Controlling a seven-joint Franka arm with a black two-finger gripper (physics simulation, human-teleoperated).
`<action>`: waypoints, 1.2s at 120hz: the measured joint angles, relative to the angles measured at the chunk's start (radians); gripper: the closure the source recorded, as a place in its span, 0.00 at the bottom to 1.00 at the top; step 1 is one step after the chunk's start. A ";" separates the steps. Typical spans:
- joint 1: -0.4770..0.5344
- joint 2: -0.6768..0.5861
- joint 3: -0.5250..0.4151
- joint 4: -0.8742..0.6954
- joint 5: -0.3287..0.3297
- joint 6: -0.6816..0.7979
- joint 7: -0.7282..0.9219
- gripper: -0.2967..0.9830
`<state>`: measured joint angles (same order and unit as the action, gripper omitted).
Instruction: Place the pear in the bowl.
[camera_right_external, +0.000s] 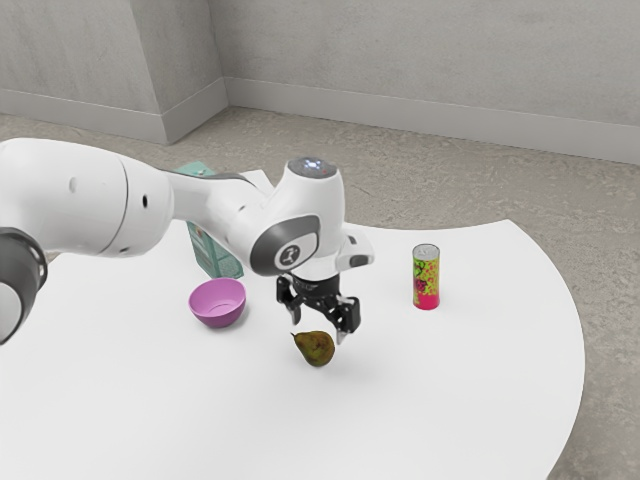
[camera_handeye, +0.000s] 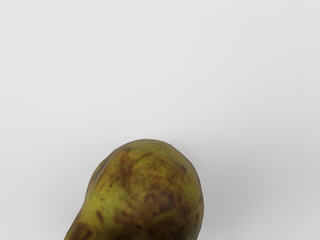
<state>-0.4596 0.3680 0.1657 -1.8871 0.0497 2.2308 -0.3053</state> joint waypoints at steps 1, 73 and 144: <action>0.000 0.000 0.000 0.000 0.001 0.001 0.003 0.26; 0.011 0.049 -0.008 -0.020 0.009 0.020 0.174 0.28; 0.022 0.081 -0.009 -0.020 -0.015 0.066 0.239 0.45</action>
<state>-0.4381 0.4487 0.1564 -1.9073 0.0346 2.2970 -0.0664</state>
